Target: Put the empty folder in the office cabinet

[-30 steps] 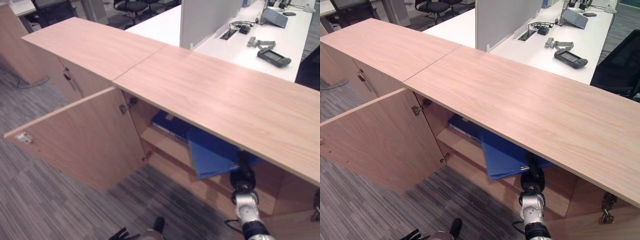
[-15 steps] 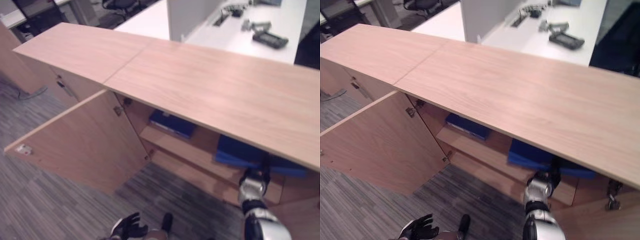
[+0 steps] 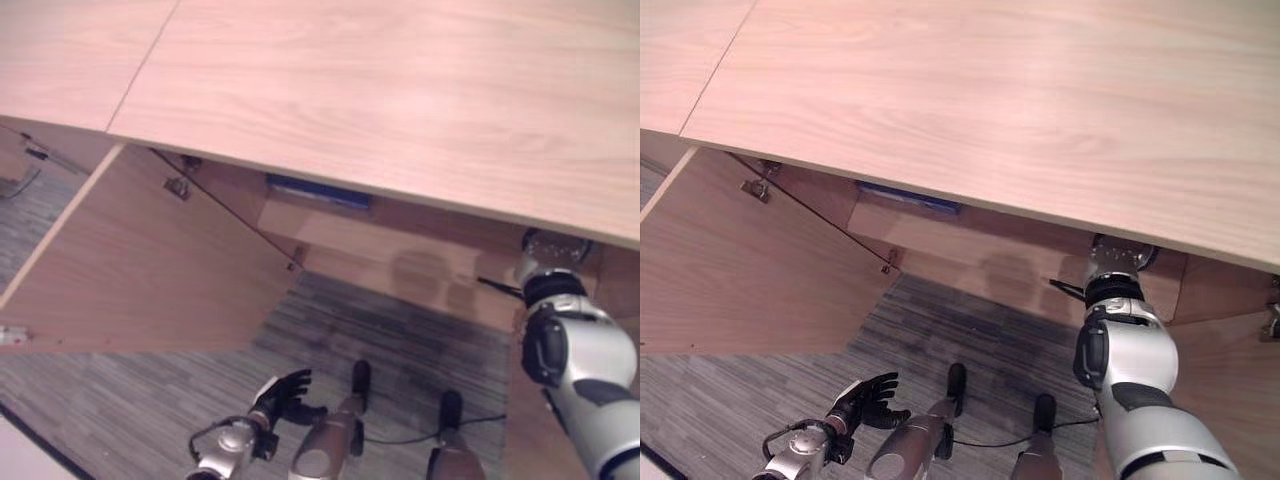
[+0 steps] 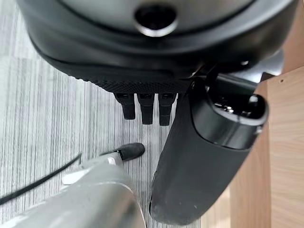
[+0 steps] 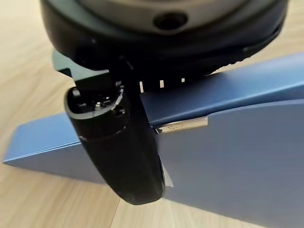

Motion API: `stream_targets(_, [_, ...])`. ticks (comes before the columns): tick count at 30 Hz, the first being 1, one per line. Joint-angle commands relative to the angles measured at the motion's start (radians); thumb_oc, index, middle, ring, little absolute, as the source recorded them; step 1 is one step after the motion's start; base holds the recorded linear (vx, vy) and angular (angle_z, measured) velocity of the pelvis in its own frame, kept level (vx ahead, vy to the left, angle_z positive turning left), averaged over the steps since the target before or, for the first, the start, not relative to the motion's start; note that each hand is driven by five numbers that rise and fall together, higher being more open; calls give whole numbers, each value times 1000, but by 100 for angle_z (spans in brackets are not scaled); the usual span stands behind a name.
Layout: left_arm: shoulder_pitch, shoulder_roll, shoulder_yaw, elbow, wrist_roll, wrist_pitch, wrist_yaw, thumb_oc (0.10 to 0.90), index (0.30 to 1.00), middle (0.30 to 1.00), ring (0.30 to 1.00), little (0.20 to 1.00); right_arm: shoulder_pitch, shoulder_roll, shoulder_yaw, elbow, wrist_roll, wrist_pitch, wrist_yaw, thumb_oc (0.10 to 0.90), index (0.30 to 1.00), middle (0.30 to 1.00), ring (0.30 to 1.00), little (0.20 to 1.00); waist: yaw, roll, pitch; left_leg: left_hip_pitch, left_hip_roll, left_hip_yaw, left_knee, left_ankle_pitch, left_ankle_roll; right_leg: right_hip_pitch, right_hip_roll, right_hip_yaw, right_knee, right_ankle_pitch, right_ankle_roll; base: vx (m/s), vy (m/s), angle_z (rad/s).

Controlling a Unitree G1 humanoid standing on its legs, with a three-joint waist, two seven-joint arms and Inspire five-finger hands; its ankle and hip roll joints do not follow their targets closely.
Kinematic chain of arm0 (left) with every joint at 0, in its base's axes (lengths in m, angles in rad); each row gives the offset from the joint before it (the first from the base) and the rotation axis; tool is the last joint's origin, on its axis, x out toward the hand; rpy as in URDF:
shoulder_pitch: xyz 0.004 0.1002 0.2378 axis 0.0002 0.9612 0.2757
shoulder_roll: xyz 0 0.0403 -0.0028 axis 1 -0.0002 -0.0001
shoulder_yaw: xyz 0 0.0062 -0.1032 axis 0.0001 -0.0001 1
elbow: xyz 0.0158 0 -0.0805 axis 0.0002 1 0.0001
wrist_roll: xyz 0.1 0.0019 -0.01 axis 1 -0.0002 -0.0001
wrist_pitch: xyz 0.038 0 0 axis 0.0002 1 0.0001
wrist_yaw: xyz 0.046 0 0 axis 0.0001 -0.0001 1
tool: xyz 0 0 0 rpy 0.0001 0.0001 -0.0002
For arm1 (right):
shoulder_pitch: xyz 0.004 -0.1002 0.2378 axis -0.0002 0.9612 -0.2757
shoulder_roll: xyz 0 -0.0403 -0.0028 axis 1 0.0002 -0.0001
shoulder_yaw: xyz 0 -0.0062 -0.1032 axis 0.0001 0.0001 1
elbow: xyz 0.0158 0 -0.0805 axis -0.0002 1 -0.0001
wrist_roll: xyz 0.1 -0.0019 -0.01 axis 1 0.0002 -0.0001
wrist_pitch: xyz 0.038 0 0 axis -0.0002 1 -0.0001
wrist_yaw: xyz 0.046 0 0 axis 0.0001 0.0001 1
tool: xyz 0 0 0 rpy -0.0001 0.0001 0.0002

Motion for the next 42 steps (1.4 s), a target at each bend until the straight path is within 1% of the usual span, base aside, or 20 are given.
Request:
stream_targets(1, [-18,60,-27,0,23,-38,-20,800,900,900,900,900,-184,-201,92,-54,-19,-38,40,400,300,300,300,300,12,-20,-53,36,78,14,111,-154,-71,-139,-63,41,249,-176,46,0,0,0])
stream_targets(5, [-25,87,-32,-15,28,-34,-24,800,900,900,900,900,-241,-243,137,-30,-31,-23,32,400,300,300,300,300,21,-21,-42,-12,78,0,178,-178,-70,-192,-74,49,327,-200,44,-1,-14,-2])
stream_targets(6, [-26,87,-32,-16,28,-33,-25,800,900,900,900,900,-243,-244,137,-29,-31,-22,33,400,300,300,300,300,22,-21,-42,-16,77,0,181,-180,-70,-196,-74,50,331,-202,44,9,-42,2])
stream_targets(7, [-26,104,-36,-25,30,-34,-29,800,900,900,900,900,-257,-259,153,-23,-36,-12,31,400,300,300,300,300,28,-23,-38,-33,80,-4,200,-185,-72,-210,-78,45,352,-209,44,0,-50,3])
stream_targets(13, [-47,146,-49,-64,22,-32,-38,800,900,900,900,900,-285,-280,184,3,-34,7,20,400,300,300,300,300,37,-26,-23,-118,74,-30,273,-209,-77,-294,-77,45,444,-236,37,-8,-43,6])
stream_targets(14, [-49,152,-47,-67,19,-32,-40,800,900,900,900,900,-280,-280,186,11,-38,16,19,400,300,300,300,300,39,-27,-23,-135,70,-34,295,-229,-77,-315,-82,47,480,-262,37,-2,-8,4])
stream_targets(16, [-51,163,-34,-71,20,-34,-33,800,900,900,900,900,-257,-276,176,27,-41,30,14,400,300,300,300,300,41,-23,-12,-165,68,-40,318,-224,-74,-341,-80,48,506,-263,32,-11,-23,6])
stream_targets(17, [-50,171,-28,-76,17,-35,-27,800,900,900,900,900,-243,-269,168,28,-40,36,15,400,300,300,300,300,41,-27,-12,-184,66,-44,339,-240,-75,-358,-84,49,532,-281,31,-22,-40,9])
stream_targets(18, [-52,173,-23,-73,16,-35,-23,800,900,900,900,900,-234,-263,165,32,-41,38,12,400,300,300,300,300,42,-26,-8,-193,65,-45,341,-232,-73,-363,-83,47,532,-275,29,5,-33,14])
stream_targets(19, [-54,177,-15,-72,12,-36,-17,800,900,900,900,900,-219,-257,153,43,-41,42,7,400,300,300,300,300,41,-26,-7,-208,62,-51,359,-248,-73,-377,-85,47,556,-292,28,-37,-20,6])
stream_targets(20, [-55,179,-11,-74,12,-37,-13,800,900,900,900,900,-210,-254,147,51,-41,43,2,400,300,300,300,300,41,-22,0,-219,62,-52,363,-239,-72,-386,-85,47,560,-283,26,2,-14,9])
stream_targets(21, [-54,184,-7,-71,15,-37,-8,800,900,900,900,900,-197,-246,132,65,-46,47,-12,400,300,300,300,300,39,-22,1,-233,59,-55,378,-254,-73,-401,-89,45,581,-304,24,-22,-9,7])
stream_targets(25, [-57,199,-8,-81,25,-40,10,800,900,900,900,900,-179,-238,103,109,-57,51,-68,400,300,300,300,300,34,-18,12,-284,51,-62,418,-262,-70,-444,-94,47,636,-324,19,-20,-6,8])
stream_targets(29, [-56,215,-17,-95,41,-45,24,800,900,900,900,900,-192,-239,99,130,-54,56,-117,400,300,300,300,300,35,-19,9,-318,45,-67,435,-268,-71,-476,-101,44,667,-337,16,-16,-5,5])
stream_targets(30, [-56,215,-17,-96,42,-45,25,800,900,900,900,900,-194,-240,100,131,-55,57,-119,400,300,300,300,300,35,-20,8,-321,44,-67,437,-269,-71,-478,-102,44,669,-338,16,-19,-10,4])
stream_targets(32, [-57,218,-22,-83,66,-43,36,800,900,900,900,900,-214,-249,111,148,-56,67,-155,400,300,300,300,300,34,-23,6,-329,41,-71,443,-272,-70,-487,-102,43,687,-347,13,-5,-24,6])
stream_targets(34, [-59,218,-34,-65,91,-38,47,800,900,900,900,900,-244,-240,121,168,-55,74,-203,400,300,300,300,300,32,-28,2,-314,42,-75,429,-271,-70,-472,-97,46,684,-355,7,2,-29,9])
stream_targets(40, [-44,225,-25,-63,96,-40,48,800,900,900,900,900,-281,-247,145,149,-64,90,-219,400,300,300,300,300,36,-33,-4,-264,42,-78,393,-266,-75,-421,-94,36,659,-354,7,-2,-4,1])
stream_targets(41, [-39,230,-21,-71,88,-39,41,800,900,900,900,900,-291,-269,158,156,-77,118,-215,538,507,507,507,507,38,-34,-9,-247,42,-81,378,-262,-79,-401,-95,32,648,-355,9,0,0,0])
stream_targets(42, [-39,230,-21,-71,87,-39,41,800,900,900,900,900,-292,-270,159,158,-77,119,-215,800,900,900,900,900,37,-33,-8,-246,42,-81,377,-262,-79,-399,-95,32,647,-354,9,0,0,0])
